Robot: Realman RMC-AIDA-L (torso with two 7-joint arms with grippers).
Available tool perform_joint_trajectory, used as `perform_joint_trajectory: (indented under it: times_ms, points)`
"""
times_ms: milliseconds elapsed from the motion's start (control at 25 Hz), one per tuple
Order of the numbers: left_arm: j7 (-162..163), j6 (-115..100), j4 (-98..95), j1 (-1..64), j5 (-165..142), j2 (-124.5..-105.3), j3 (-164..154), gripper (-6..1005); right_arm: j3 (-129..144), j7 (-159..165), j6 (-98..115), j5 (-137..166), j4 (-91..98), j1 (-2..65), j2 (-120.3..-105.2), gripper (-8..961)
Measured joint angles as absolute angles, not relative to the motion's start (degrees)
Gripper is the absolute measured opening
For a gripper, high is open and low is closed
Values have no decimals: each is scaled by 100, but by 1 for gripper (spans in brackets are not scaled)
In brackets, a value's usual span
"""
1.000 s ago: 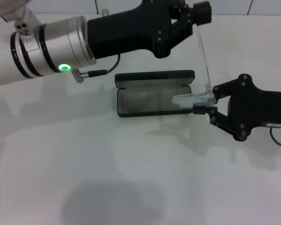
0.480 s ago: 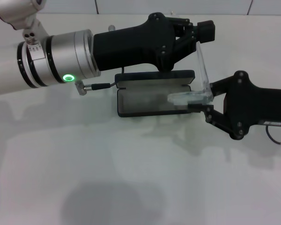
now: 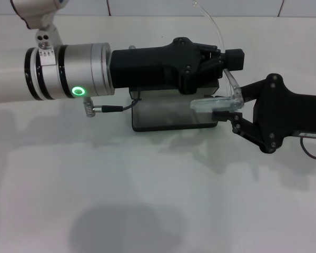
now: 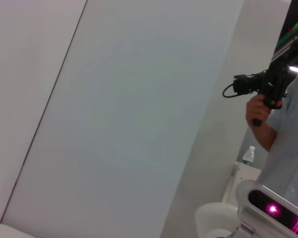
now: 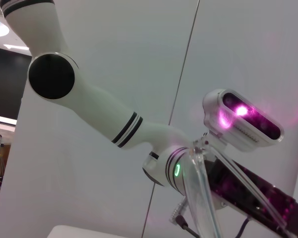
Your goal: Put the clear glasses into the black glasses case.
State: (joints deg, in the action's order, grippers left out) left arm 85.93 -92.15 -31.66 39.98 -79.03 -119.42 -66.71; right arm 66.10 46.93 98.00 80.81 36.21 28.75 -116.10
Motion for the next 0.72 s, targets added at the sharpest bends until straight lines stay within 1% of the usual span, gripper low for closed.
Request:
perform_joint_trajectory:
  times_ms: [360,720]
  points:
    - [9188,-9231,-3292,4050,-8052,-11915,-6665,39,6611,4615,9833,7963,3630,2876,-11614,121]
    - [9574,-9276,-3636,3990,-8183,-11961,-6669,40,6583,4605,9948,7846,3634,2872,-11595,123]
